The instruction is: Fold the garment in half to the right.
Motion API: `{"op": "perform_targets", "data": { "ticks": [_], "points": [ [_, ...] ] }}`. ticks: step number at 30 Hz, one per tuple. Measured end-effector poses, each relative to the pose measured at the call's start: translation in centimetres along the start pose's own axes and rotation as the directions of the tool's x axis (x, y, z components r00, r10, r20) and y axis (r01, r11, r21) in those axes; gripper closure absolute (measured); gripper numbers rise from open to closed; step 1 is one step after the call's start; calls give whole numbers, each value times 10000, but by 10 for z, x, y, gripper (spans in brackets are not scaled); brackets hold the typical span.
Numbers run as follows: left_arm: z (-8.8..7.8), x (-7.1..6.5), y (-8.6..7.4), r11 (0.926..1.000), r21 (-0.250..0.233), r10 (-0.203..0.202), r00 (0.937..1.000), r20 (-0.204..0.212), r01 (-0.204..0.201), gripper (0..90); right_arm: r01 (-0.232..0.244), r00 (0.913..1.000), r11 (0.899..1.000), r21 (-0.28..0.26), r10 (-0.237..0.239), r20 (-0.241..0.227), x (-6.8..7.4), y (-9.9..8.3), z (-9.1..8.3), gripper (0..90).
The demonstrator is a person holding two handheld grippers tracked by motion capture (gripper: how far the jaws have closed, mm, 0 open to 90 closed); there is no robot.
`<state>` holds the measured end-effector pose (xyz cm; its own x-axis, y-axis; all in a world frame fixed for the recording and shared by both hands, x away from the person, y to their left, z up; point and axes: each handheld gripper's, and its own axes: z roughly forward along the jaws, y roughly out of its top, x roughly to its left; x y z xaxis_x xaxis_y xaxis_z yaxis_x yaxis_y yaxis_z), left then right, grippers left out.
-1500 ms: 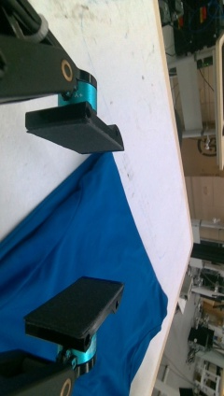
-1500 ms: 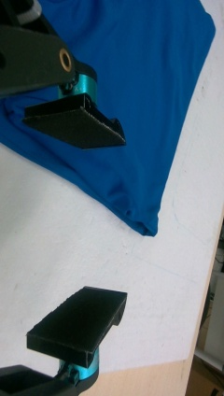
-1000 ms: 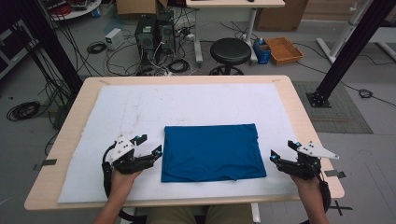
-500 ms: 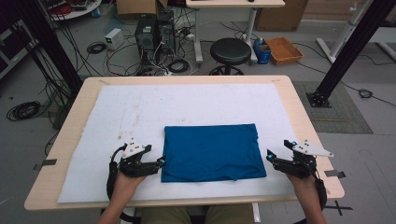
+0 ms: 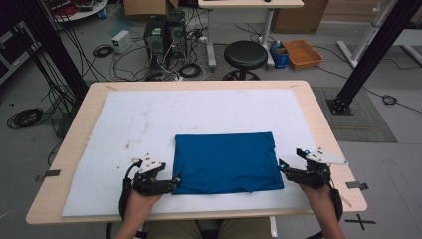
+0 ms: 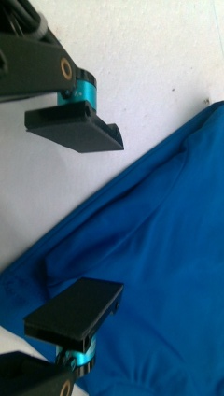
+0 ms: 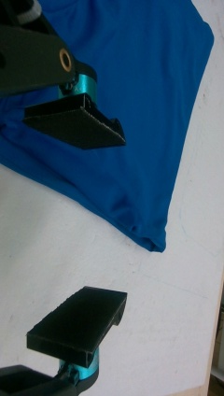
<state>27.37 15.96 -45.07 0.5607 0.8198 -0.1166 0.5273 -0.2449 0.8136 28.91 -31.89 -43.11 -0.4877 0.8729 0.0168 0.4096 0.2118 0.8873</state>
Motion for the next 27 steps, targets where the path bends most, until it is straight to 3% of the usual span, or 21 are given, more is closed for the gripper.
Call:
{"op": "perform_targets", "data": {
  "ticks": [4, 9, 15, 21, 27],
  "points": [
    [2, -7, 0, 9990, 368, 269, 9993, -252, -260, 377, 95, 9999, 9999, 85, -94, -106, 3, 0, 3, 210],
    [4, -20, -3, 9951, 736, 685, 9970, -367, -657, 418, 57, 9999, 10000, 72, -56, -118, 3, 0, 2, 210],
    [2, -21, -5, 9970, 627, 488, 9970, -595, -451, 487, 96, 9998, 9999, 74, -95, -153, 4, 0, 2, 210],
    [1, -25, -5, 9981, 605, -82, 9959, -898, 136, 499, 91, 9999, 10000, 3, -91, 83, 4, 2, 2, 210],
    [2, -30, -3, 9973, 737, 38, 9931, -1175, 49, 549, 98, 9999, 9999, 51, -99, 129, 5, 3, 4, 210]
  ]
}}
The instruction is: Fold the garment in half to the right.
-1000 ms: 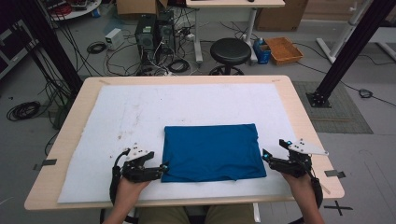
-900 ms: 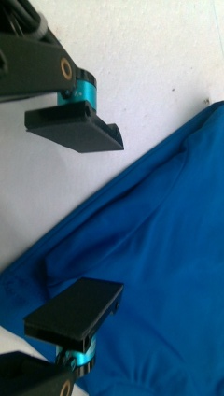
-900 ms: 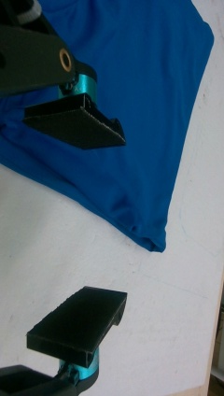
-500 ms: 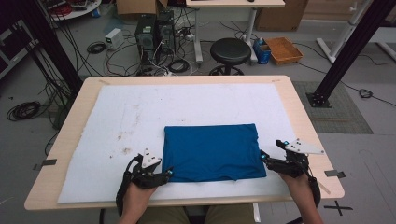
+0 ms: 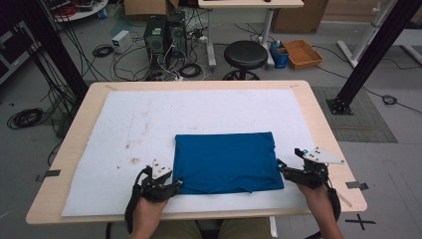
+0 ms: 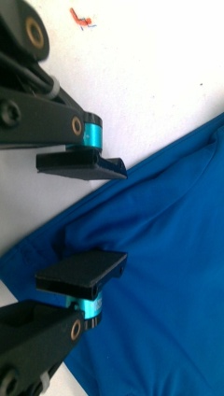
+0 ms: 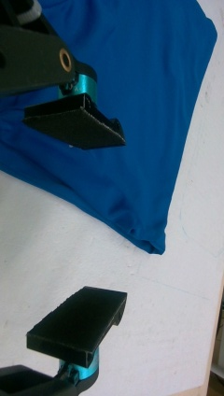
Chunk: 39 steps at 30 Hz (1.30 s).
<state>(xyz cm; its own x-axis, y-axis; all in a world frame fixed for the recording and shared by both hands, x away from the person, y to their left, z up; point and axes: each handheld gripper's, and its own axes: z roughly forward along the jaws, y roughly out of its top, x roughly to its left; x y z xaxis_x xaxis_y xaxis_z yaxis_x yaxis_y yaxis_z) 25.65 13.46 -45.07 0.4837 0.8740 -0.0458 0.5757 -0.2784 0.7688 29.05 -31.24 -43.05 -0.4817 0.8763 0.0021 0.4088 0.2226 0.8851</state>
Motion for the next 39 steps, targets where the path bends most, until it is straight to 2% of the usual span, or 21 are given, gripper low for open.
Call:
{"op": "perform_targets", "data": {
  "ticks": [5, 7, 10, 14, 18, 21, 26, 28, 31, 32, 33, 36, 38, 39],
  "points": [
    [0, -5, 3, 9984, 213, 508, 9977, 442, -518, 760, 393, 9992, 9992, -89, -393, 28, 6, 7, 2, 210],
    [0, -4, 4, 9989, 237, 399, 9976, 565, -413, 798, 379, 9992, 9992, -116, -380, -81, 7, 12, 5, 210],
    [0, 1, 5, 9996, 279, -19, 9961, 883, -5, 824, 315, 9988, 9992, -230, -323, -376, 12, 25, 11, 210],
    [1, 5, 4, 9990, 254, -390, 9930, 1115, 364, 828, 322, 9945, 9984, -459, -366, -985, 25, 52, 28, 210],
    [1, 8, 1, 9974, 101, -726, 9888, 1306, 719, 827, 830, 9826, 9955, -456, -893, -1627, 48, 86, 55, 210],
    [1, 8, 0, 9982, 50, -596, 9894, 1322, 595, 818, 1359, 9675, 9901, -355, -1403, -2103, 68, 109, 79, 210],
    [1, 10, -1, 9972, 12, -745, 9865, 1458, 751, 816, 1845, 9446, 9823, 330, -1680, -2819, 101, 133, 126, 210],
    [1, 10, -1, 9968, 33, -799, 9856, 1491, 804, 817, 2078, 9342, 9756, 705, -1766, -3100, 115, 137, 145, 214],
    [1, 12, -1, 9962, 49, -867, 9843, 1535, 870, 818, 2307, 9158, 9665, 1127, -1765, -3607, 137, 140, 172, 282],
    [1, 12, -1, 9963, 53, -853, 9841, 1560, 855, 819, 2407, 9129, 9614, 1335, -1775, -3676, 144, 139, 181, 284],
    [2, 12, -1, 9958, 27, -913, 9828, 1607, 921, 819, 2506, 9108, 9553, 1570, -1777, -3725, 151, 139, 190, 295],
    [2, 15, -1, 9952, 90, -980, 9797, 1749, 979, 820, 3025, 8991, 9276, 2190, -2015, -3886, 170, 137, 214, 363],
    [2, 16, -1, 9944, 63, -1044, 9776, 1829, 1050, 820, 3456, 8893, 9091, 2327, -2381, -3904, 182, 137, 226, 413],
    [2, 16, -1, 9943, 64, -1062, 9769, 1856, 1069, 820, 3561, 8865, 9043, 2353, -2473, -3912, 188, 137, 231, 445]
  ]
}}
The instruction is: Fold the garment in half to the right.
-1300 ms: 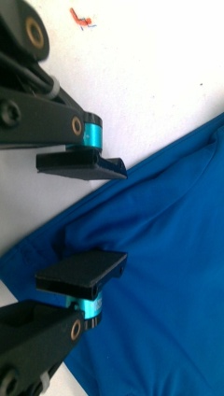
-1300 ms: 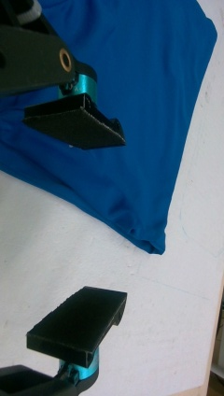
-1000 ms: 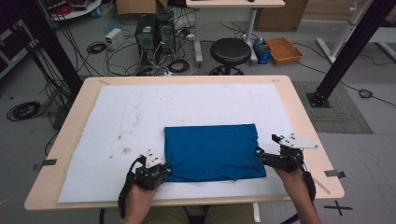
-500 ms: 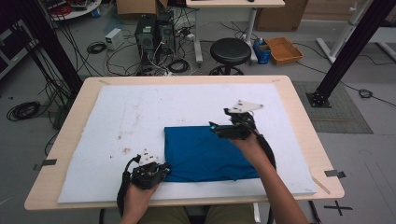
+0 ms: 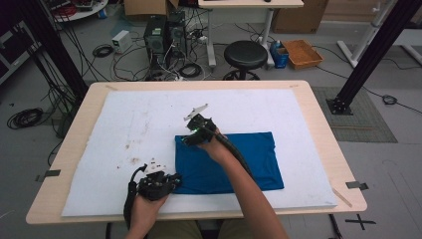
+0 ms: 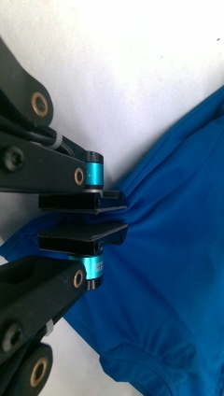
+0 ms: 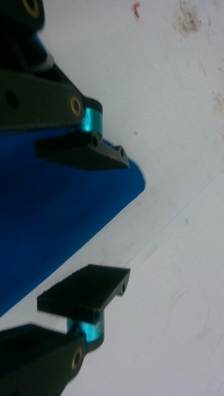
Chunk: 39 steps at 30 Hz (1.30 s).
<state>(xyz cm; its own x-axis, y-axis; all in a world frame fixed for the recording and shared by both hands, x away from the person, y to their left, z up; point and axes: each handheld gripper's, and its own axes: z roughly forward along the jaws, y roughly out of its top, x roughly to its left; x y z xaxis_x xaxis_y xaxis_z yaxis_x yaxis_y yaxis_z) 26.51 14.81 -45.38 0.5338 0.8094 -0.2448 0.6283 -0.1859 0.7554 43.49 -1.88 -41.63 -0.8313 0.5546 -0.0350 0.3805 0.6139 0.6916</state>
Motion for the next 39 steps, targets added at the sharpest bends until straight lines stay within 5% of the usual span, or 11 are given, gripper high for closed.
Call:
{"op": "perform_targets", "data": {
  "ticks": [7, 11, 14, 21, 30, 39],
  "points": [
    [0, 3, 0, 10000, 51, -42, 9999, 133, 41, 828, 531, 9986, 9942, 940, -529, -48, 12, 10, 34, 625],
    [0, 2, 1, 10000, 39, 16, 9999, 101, -16, 831, 539, 9982, 9948, 860, -515, -306, 13, 11, 35, 851],
    [-1, 3, 1, 10000, -8, -37, 9999, 165, 37, 836, 717, 9974, 9930, 944, -703, -184, 13, 11, 33, 883],
    [-8, 0, 8, 9956, -916, -77, 9947, 1025, 171, 837, 49, 9993, 9994, -344, -61, -358, 2, 9, 5, 886],
    [-7, -18, 32, 9810, -1929, 648, 9747, 2141, -229, 838, -994, 9947, 9775, -1862, 930, -430, -29, -20, -52, 886],
    [24, -53, 66, 9722, -2247, 1409, 9322, 3333, -667, 839, -1577, 9866, 9530, -2588, 1633, 2, -62, -59, -100, 886]
  ]
}}
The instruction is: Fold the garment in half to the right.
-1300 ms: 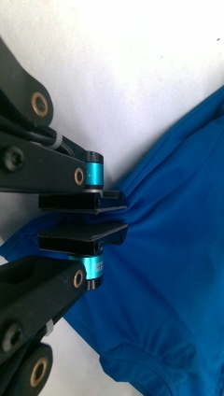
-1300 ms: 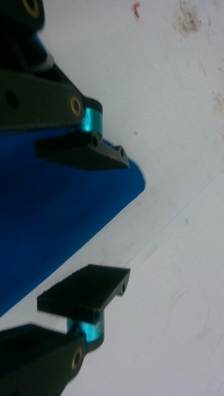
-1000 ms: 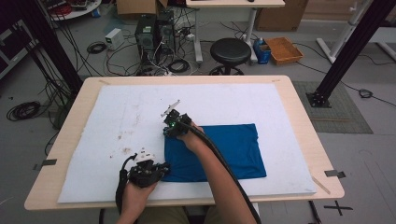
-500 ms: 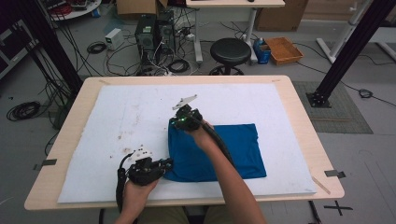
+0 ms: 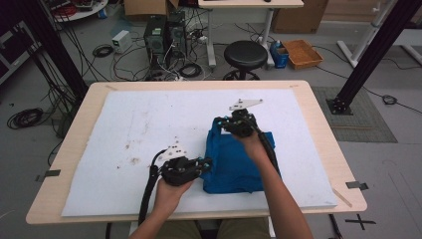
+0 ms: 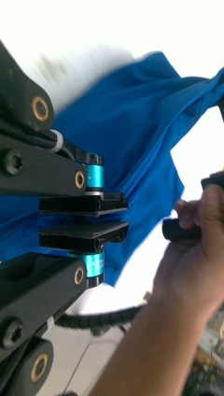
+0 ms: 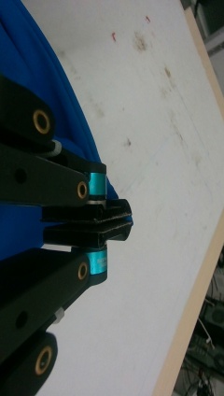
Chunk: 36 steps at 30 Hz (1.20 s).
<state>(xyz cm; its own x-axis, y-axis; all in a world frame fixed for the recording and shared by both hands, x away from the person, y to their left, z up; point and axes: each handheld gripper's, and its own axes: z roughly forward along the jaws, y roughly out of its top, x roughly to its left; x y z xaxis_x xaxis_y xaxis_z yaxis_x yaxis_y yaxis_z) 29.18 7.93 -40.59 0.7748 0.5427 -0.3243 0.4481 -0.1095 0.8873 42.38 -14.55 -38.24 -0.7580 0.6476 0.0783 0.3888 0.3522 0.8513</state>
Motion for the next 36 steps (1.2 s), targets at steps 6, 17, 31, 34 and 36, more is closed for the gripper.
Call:
{"op": "perform_targets", "data": {
  "ticks": [6, 17, 31, 34, 36],
  "points": [
    [39, -9, 11, 9989, 326, -367, 9955, 876, 340, 839, -465, 9979, 9989, -115, 470, 444, -26, -21, -24, 886],
    [110, -30, 24, 9898, 1363, -591, 9888, 1374, 403, 839, -1013, 9844, 9948, 91, 989, 1455, -55, -49, -52, 885],
    [135, -34, 33, 9943, 1045, 123, 9977, 662, -192, 635, -1988, 9407, 9798, 199, 1851, 2843, -76, -73, -75, 646],
    [105, -16, 39, 9990, -33, 435, 9990, -111, -436, 481, -2139, 9271, 9764, -284, 2120, 3091, -75, -75, -91, 508],
    [84, -2, 40, 9966, -414, 679, 9953, -687, -709, 408, -2044, 9264, 9778, -473, 2088, 3133, -70, -79, -103, 478]
  ]
}}
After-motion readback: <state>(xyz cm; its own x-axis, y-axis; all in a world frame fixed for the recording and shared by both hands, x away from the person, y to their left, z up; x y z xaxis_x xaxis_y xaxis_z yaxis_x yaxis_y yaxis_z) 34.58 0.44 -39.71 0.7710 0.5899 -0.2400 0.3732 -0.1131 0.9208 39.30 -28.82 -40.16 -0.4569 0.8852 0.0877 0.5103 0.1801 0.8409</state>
